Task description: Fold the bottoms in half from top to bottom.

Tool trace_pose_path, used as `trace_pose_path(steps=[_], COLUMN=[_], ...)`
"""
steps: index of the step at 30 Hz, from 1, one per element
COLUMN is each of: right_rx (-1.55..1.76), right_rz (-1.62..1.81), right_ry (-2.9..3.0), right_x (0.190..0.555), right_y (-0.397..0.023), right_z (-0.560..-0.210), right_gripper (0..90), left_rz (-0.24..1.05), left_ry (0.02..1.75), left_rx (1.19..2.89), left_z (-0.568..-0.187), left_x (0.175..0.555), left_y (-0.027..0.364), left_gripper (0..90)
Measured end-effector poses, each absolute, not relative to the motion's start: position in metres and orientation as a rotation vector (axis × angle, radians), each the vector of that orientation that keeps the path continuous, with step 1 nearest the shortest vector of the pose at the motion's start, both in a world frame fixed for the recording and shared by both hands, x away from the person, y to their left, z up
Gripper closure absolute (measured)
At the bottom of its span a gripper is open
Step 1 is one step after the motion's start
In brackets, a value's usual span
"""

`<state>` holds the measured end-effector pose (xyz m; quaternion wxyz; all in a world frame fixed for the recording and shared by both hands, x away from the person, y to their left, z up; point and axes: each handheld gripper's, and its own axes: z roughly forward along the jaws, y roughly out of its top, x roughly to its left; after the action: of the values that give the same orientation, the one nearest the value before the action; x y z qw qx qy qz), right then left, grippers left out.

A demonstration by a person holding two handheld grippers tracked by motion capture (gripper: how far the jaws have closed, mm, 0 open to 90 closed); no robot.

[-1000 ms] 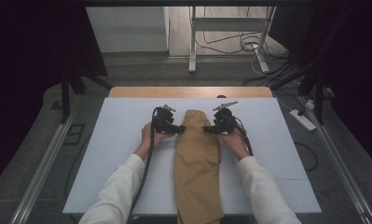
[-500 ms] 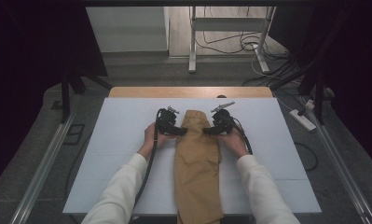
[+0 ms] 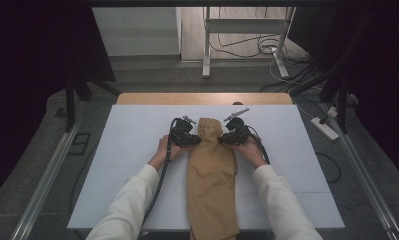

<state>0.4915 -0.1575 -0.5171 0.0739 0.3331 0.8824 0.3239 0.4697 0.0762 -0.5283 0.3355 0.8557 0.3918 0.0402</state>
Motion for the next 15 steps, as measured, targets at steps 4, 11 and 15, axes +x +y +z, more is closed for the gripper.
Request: trace_pose_path(steps=[4,11,15], right_rx=[0.945,0.911,0.872], right_rz=[0.947,0.99,1.02], right_ry=[2.655,2.634,2.601], right_x=[0.489,0.486,0.484], right_y=[-0.156,-0.159,-0.16], right_z=[-0.512,-0.501,-0.49], right_gripper=[79.8,81.3,81.3], left_rz=[0.112,0.15,0.184], left_ry=[1.005,0.979,0.965], left_rx=[2.245,2.224,2.208], left_z=[-0.525,-0.509,-0.498], left_x=[0.47,0.467,0.464], left_y=[0.077,0.084,0.088], left_gripper=[83.0,83.8,83.8])
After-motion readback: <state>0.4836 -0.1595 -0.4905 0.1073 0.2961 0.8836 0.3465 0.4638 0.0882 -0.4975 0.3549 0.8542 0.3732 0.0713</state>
